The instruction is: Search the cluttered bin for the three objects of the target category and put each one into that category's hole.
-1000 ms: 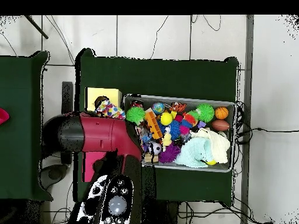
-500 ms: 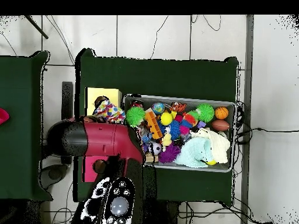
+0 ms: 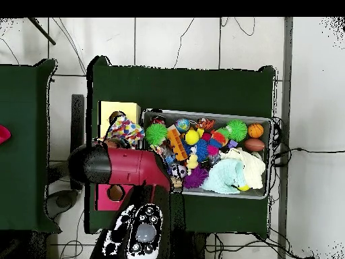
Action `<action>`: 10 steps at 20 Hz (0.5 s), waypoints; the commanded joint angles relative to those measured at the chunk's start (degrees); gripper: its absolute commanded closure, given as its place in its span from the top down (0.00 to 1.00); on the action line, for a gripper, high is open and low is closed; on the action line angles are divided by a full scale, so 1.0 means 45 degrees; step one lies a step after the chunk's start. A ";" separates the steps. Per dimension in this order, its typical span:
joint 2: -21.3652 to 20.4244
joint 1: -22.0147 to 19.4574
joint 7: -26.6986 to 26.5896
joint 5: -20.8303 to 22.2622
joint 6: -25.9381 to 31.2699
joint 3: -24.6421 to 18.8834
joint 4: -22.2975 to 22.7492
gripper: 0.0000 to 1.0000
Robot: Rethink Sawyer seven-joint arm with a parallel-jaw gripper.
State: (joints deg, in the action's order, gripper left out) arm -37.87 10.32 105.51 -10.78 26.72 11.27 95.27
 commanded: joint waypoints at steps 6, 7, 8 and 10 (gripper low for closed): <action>0.0300 -0.0241 0.2223 -0.0497 -0.0080 -0.1447 0.1679 0.00; 0.0263 -0.0231 0.2251 -0.0574 0.0113 -0.1478 0.1677 0.00; 0.0233 -0.0269 0.2255 -0.0640 0.0283 -0.1503 0.1644 0.00; 0.0131 -0.0201 0.2347 -0.0727 0.0336 -0.1482 0.1759 0.00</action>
State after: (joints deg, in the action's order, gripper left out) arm -37.45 10.34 105.51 -11.57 26.62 10.07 98.06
